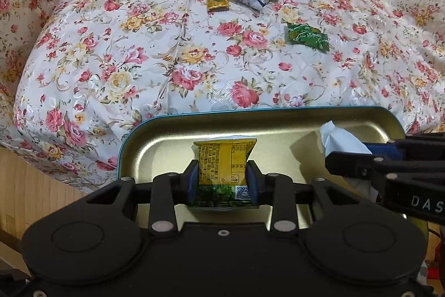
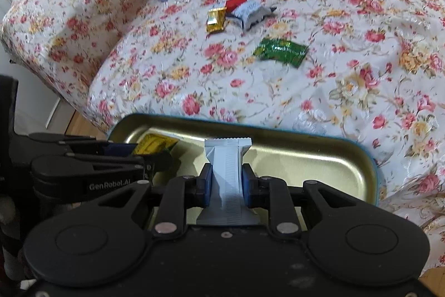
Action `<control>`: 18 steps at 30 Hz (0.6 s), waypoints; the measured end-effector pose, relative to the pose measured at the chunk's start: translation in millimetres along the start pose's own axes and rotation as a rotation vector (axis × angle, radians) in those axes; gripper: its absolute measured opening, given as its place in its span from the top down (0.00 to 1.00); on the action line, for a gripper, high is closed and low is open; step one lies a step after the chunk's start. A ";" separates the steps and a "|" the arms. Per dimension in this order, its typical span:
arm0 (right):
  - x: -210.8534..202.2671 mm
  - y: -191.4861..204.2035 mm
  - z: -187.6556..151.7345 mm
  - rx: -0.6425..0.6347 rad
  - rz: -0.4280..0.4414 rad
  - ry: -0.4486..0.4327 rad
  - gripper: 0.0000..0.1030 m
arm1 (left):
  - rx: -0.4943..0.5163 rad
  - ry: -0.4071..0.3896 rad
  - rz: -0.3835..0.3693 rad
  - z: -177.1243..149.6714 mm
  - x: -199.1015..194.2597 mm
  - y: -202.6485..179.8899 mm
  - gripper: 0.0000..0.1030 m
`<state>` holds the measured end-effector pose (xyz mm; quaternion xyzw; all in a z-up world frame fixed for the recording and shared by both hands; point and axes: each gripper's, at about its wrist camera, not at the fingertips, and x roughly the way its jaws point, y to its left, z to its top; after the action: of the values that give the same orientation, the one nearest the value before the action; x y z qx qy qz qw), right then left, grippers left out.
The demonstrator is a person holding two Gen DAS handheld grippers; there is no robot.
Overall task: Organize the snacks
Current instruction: 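Carry both held packets over the second gold tray, then open left tool over the tray while right tool releases the white bar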
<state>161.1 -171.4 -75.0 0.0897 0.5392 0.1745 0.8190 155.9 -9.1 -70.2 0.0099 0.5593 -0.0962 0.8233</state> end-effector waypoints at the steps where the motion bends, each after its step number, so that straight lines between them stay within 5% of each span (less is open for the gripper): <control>1: 1.0 0.4 -0.4 -0.001 -0.002 0.004 0.78 | 0.001 0.001 0.003 0.2 0.4 -0.5 0.58; 18: 9.0 9.4 -7.5 -0.030 0.008 0.032 0.77 | 0.007 0.026 0.005 -1.9 -0.4 -1.2 0.56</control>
<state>155.7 -159.6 -82.5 0.0768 0.5490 0.1873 0.8109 153.8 -9.9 -70.4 0.0153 0.5695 -0.0961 0.8162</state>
